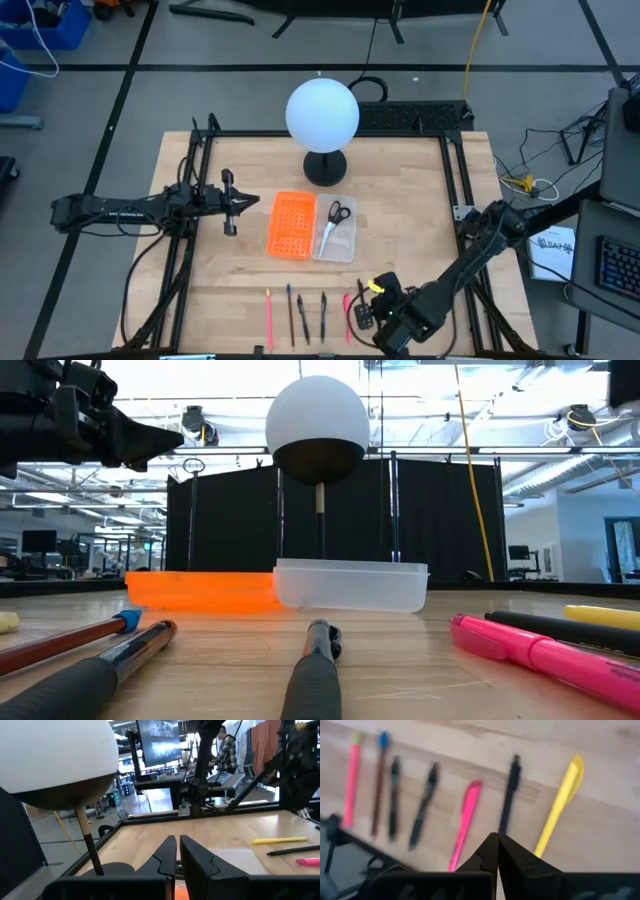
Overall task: Pick & place school supplies into a supply box
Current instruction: Put the yellow pen into the orange supply box
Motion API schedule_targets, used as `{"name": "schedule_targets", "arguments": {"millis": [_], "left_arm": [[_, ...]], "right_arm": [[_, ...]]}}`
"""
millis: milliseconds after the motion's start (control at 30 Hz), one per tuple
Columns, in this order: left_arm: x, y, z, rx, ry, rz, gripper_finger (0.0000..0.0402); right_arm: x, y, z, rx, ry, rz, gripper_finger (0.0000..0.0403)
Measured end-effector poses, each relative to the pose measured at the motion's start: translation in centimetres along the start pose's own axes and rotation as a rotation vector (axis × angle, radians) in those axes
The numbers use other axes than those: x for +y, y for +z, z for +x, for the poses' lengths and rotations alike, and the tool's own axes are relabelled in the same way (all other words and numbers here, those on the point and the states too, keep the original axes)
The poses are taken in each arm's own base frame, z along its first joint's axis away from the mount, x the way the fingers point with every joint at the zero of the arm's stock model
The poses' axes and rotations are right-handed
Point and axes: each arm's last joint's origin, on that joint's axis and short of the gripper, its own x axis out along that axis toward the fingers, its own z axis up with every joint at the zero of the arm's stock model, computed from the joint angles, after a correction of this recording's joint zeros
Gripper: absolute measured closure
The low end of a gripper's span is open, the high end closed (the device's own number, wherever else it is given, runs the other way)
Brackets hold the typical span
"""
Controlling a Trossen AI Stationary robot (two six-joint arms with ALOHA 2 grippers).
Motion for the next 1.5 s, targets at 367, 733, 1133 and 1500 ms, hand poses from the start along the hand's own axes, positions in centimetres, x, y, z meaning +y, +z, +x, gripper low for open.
{"name": "schedule_targets", "arguments": {"millis": [367,733,1133,1500], "left_arm": [[0.0,-0.1,0.0,0.009,-0.002,-0.001,0.0369],[0.0,-0.3,0.0,0.027,-0.005,-0.001,0.0369],[-0.1,-0.3,0.0,0.030,-0.007,-0.028,0.0369],[-0.1,-0.4,0.0,0.044,-0.009,-0.032,0.0369]], "right_arm": [[-1.7,1.4,3.6,0.088,-0.213,0.062,0.0259],[-1.6,1.9,6.7,0.179,-0.292,0.069,0.0242],[-2.1,1.4,10.6,0.238,-0.433,-0.018,0.0249],[-2.1,1.3,10.8,0.271,-0.421,-0.112,0.0384]]}}
